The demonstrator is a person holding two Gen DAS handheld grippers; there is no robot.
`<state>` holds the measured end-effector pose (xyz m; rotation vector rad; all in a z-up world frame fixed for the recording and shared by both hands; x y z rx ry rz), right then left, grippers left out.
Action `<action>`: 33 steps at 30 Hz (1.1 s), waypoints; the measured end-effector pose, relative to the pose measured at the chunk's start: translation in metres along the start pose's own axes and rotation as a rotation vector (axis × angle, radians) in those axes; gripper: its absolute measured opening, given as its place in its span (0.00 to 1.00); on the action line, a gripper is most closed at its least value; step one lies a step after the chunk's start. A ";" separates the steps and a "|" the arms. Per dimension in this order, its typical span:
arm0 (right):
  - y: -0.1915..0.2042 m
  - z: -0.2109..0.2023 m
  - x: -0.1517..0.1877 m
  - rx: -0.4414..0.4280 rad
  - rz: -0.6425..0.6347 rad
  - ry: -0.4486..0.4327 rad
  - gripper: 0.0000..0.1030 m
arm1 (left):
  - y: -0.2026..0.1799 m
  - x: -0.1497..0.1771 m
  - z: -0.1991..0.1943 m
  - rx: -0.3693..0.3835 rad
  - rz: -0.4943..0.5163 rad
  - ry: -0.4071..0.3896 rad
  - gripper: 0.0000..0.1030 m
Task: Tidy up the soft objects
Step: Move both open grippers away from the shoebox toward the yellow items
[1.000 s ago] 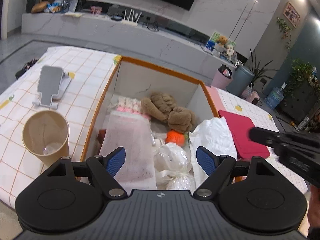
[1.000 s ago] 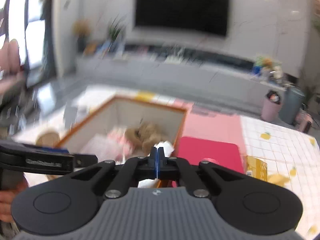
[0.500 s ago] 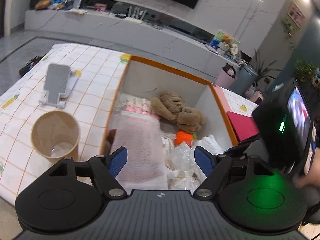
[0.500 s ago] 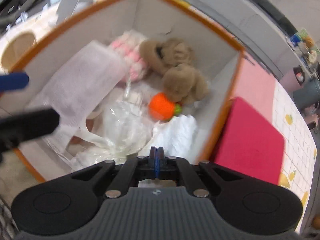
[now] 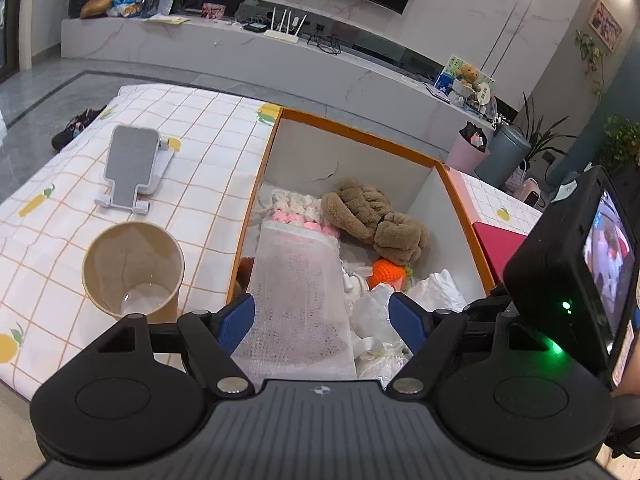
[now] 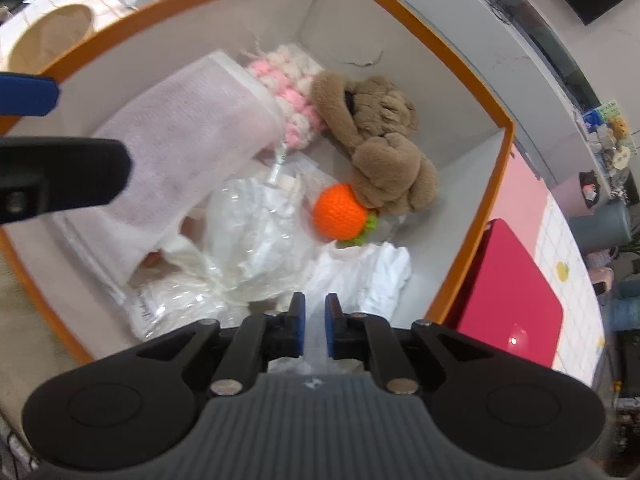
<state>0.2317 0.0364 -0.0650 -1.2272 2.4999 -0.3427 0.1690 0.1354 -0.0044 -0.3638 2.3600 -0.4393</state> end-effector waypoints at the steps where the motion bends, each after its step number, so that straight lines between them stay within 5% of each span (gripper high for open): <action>1: 0.001 -0.002 0.001 -0.005 0.007 -0.009 0.08 | -0.001 0.000 -0.001 0.004 0.001 -0.003 0.87; 3: 0.002 -0.009 0.004 -0.004 0.010 -0.038 0.09 | -0.002 -0.001 -0.003 0.017 0.001 -0.003 0.87; 7: -0.001 -0.031 0.008 -0.042 0.080 -0.113 0.36 | -0.003 -0.001 -0.005 -0.002 0.011 -0.012 0.87; 12: -0.005 -0.063 0.017 -0.052 0.142 -0.204 0.42 | -0.005 0.000 -0.011 -0.011 -0.008 -0.042 0.87; 19: -0.033 -0.106 0.058 -0.041 0.261 -0.315 0.53 | -0.042 0.011 -0.034 0.032 0.109 -0.094 0.87; 26: -0.094 -0.138 0.149 0.027 0.500 -0.373 0.61 | -0.091 0.032 -0.056 0.111 0.185 -0.135 0.87; 33: -0.141 -0.129 0.269 0.165 0.710 -0.313 0.63 | -0.137 0.055 -0.052 0.246 0.161 -0.141 0.88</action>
Point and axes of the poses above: each gripper's, at about its wrist camera, not at the fingertips, and z roughly the way its jaws point, y to its left, x to its underside, the point moved 3 cm from there along z, roughly the way its jaws point, and after that the axes turned 9 degrees about -z, right-handed, at the moved point
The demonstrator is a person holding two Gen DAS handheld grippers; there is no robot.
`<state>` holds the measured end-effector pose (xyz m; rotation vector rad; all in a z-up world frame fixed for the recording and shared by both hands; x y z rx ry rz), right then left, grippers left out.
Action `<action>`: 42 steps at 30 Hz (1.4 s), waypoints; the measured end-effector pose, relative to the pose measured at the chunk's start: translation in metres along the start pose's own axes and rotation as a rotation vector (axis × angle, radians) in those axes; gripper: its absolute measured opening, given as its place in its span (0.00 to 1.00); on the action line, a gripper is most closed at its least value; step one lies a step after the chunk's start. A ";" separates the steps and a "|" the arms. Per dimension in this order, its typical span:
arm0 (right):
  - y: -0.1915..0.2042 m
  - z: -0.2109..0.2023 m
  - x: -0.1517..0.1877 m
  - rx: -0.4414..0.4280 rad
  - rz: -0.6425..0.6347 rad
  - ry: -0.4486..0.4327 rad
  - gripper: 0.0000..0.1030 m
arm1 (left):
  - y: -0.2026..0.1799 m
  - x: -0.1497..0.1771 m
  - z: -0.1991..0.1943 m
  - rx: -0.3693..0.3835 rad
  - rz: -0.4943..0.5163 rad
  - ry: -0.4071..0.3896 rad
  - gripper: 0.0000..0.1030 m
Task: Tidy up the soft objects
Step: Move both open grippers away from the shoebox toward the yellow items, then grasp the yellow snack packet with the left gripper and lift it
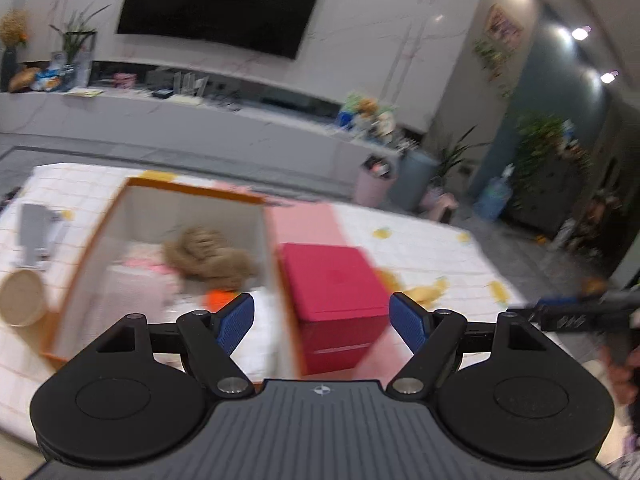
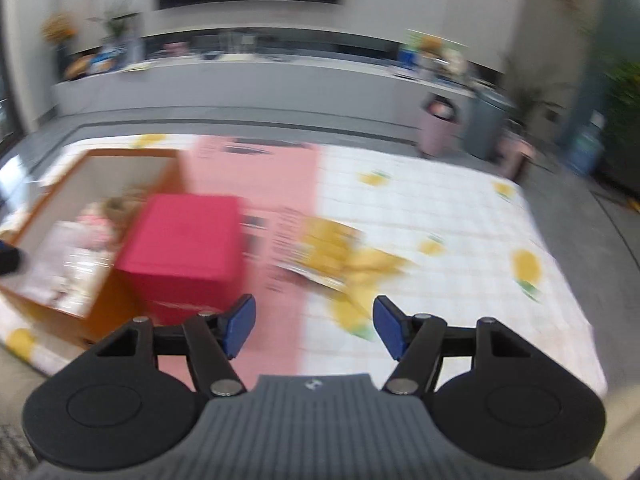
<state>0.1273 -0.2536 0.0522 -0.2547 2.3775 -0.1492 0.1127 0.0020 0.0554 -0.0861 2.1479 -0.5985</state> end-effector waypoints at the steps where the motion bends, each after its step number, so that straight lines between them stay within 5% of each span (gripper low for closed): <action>1: -0.013 0.002 0.010 0.023 0.018 0.004 0.63 | -0.008 0.004 0.005 0.018 0.004 -0.003 0.88; 6: -0.061 0.028 0.057 0.081 0.135 0.023 0.65 | -0.047 0.027 0.037 0.035 0.056 0.009 0.88; 11: -0.078 0.073 0.086 0.160 0.099 0.045 0.66 | -0.087 0.046 0.084 0.033 0.147 0.069 0.88; 21: -0.097 0.132 0.095 0.014 0.032 -0.025 0.69 | -0.150 0.074 0.181 -0.085 0.330 0.112 0.88; 33: -0.118 0.183 0.082 -0.066 0.071 -0.045 0.76 | -0.157 0.043 0.306 -0.251 0.228 0.288 0.88; 42: -0.114 0.199 0.078 -0.050 -0.025 -0.040 0.78 | -0.143 0.041 0.365 -0.417 0.224 0.316 0.88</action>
Point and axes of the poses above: each gripper's, at about its wrist camera, not at the fingertips, and z roughly the way its jaws point, y to its left, x to its underside, the point moved 3 cm from there along z, roughly the way its jaws point, and after that the axes turned 9 degrees about -z, right-handed, at the moved point
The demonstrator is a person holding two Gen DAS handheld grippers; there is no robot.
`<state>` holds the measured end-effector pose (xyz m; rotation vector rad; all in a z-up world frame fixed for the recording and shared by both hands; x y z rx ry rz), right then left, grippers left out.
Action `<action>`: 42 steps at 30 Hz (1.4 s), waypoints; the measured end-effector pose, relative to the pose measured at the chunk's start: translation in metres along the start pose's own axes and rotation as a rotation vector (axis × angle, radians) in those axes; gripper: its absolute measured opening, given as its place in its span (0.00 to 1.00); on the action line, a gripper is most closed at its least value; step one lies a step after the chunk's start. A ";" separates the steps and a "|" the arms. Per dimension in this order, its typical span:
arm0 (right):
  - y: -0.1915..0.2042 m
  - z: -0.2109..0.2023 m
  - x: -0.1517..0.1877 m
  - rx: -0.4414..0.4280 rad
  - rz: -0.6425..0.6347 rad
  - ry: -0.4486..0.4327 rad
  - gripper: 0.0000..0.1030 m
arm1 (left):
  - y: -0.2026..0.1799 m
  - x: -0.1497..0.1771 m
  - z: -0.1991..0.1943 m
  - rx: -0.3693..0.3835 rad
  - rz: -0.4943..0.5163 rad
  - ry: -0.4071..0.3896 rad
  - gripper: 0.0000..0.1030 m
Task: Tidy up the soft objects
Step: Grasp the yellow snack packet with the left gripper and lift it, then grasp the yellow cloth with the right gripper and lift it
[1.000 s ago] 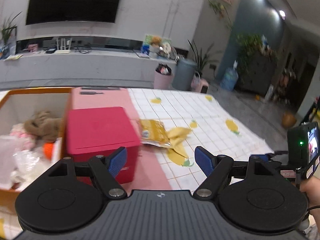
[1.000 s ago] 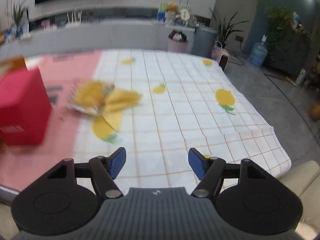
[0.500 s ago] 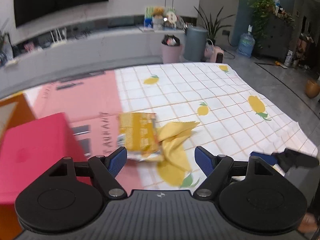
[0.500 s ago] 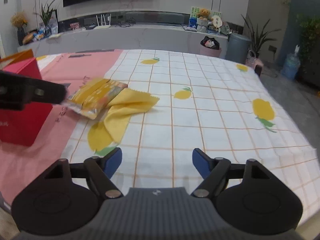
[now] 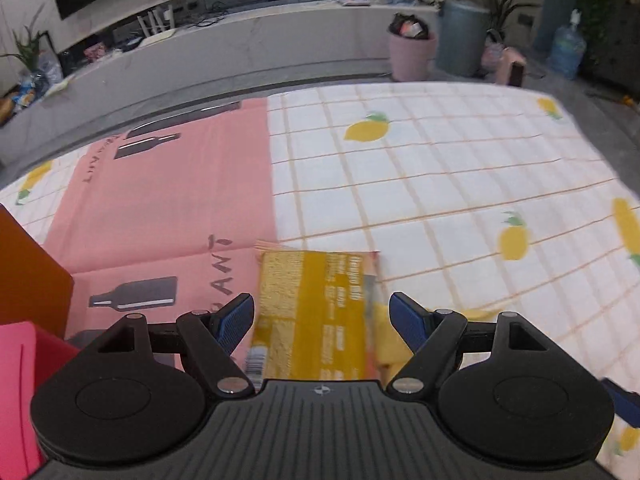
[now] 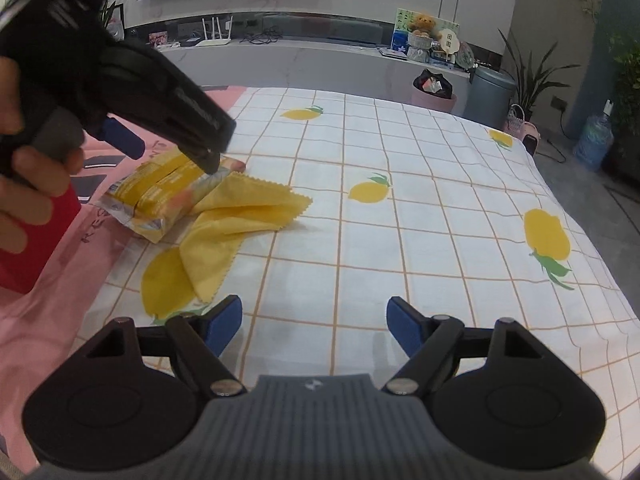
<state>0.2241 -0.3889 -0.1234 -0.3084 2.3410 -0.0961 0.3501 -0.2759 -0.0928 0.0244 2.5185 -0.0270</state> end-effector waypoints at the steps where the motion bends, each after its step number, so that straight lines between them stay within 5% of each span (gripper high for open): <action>1: 0.000 0.002 0.000 -0.007 0.004 0.003 0.78 | 0.000 0.003 0.007 -0.014 -0.003 0.019 0.88; 4: 0.000 0.006 -0.001 -0.001 0.001 0.011 0.78 | -0.002 0.012 0.018 -0.052 0.019 0.046 0.88; 8: 0.000 0.005 0.000 -0.017 0.017 0.010 0.78 | -0.004 0.032 0.007 -0.044 0.021 -0.067 0.72; 18: -0.011 0.000 0.008 -0.090 0.100 0.025 0.75 | 0.013 0.109 -0.053 -0.030 0.038 -0.092 0.70; 25: -0.003 -0.002 0.011 -0.186 0.236 0.038 0.77 | 0.029 0.147 -0.079 0.062 0.148 -0.113 0.79; 32: 0.033 -0.011 0.003 -0.210 0.223 0.084 0.82 | 0.059 0.151 -0.087 0.215 0.103 -0.102 0.85; 42: 0.060 -0.014 0.001 -0.277 0.151 0.098 0.85 | 0.099 0.163 -0.098 0.265 0.031 -0.100 0.77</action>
Point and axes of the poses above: each gripper's, at about its wrist camera, not at the fingertips, and z roughly the way its jaws point, y to its left, x to its underside, the point moved 3 cm from there along z, roughly the way its jaws point, and after that the axes turned 9 degrees about -z, right-handed, at the moved point
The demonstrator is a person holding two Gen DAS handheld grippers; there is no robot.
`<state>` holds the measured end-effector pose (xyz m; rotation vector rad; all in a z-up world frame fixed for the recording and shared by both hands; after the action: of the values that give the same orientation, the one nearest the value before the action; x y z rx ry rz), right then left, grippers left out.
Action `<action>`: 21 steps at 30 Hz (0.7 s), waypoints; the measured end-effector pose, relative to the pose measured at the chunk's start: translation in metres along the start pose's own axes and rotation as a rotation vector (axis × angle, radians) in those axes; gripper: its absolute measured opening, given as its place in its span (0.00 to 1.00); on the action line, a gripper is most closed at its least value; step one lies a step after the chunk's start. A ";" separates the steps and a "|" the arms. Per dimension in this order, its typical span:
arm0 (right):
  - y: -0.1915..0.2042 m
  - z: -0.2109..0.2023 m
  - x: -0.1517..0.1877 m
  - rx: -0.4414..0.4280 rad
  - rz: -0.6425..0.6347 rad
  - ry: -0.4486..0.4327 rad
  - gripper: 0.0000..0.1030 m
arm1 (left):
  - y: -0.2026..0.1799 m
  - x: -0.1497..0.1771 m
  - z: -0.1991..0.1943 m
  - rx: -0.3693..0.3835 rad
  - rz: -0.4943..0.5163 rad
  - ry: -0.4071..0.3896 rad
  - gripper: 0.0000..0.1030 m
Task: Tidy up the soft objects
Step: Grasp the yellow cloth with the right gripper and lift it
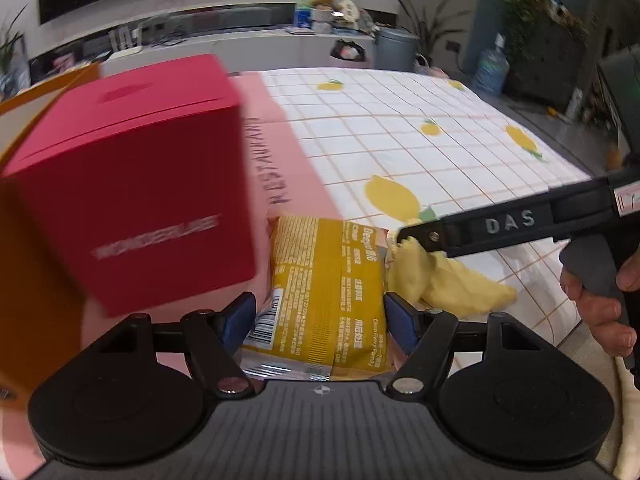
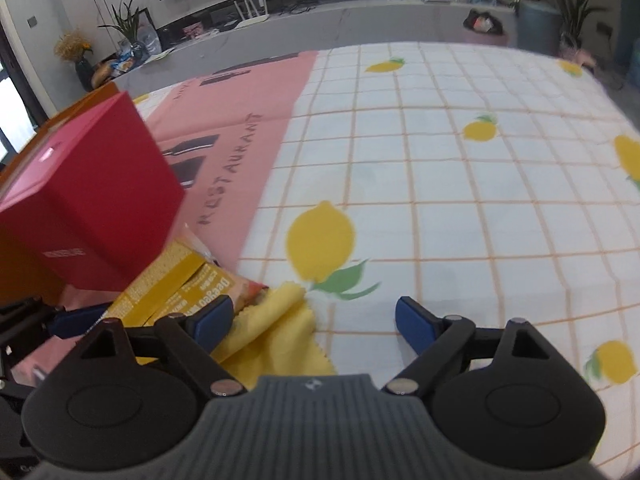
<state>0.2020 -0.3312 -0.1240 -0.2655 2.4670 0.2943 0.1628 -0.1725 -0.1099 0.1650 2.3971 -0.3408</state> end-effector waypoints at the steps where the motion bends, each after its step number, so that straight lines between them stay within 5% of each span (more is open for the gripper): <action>1: 0.003 0.000 0.000 -0.006 -0.002 0.008 0.85 | 0.005 0.000 -0.002 0.002 -0.024 -0.002 0.76; 5: 0.016 -0.001 0.004 -0.024 0.040 0.003 0.85 | 0.012 -0.003 -0.003 0.032 -0.059 0.013 0.76; 9: 0.043 0.002 0.007 0.034 -0.065 0.029 0.81 | 0.005 0.002 0.000 -0.005 -0.027 0.012 0.79; 11: 0.047 0.002 0.010 0.078 -0.081 0.028 0.71 | 0.005 0.006 -0.002 -0.016 -0.012 -0.003 0.80; 13: 0.048 0.001 0.011 0.146 -0.136 0.022 0.40 | 0.005 0.006 -0.001 -0.014 -0.022 -0.001 0.81; 14: 0.049 0.000 0.012 0.181 -0.189 0.022 0.36 | 0.006 0.006 -0.001 -0.011 -0.030 0.002 0.81; 16: 0.045 -0.003 0.013 0.163 -0.229 0.030 0.07 | 0.007 0.005 0.000 -0.006 -0.037 0.008 0.81; 21: 0.009 -0.016 0.016 0.285 -0.221 0.108 0.03 | 0.007 0.006 -0.001 -0.009 -0.033 0.008 0.81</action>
<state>0.1783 -0.3290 -0.1203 -0.4362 2.5165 -0.1688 0.1592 -0.1649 -0.1143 0.1226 2.4110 -0.3452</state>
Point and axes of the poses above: each gripper's, at about its wrist camera, not at the fingertips, and z roughly the way its jaws point, y to its left, x to its underside, the point moved 3 cm from there along z, roughly the way its jaws point, and after that the axes turned 9 degrees about -z, right-handed, at the moved point
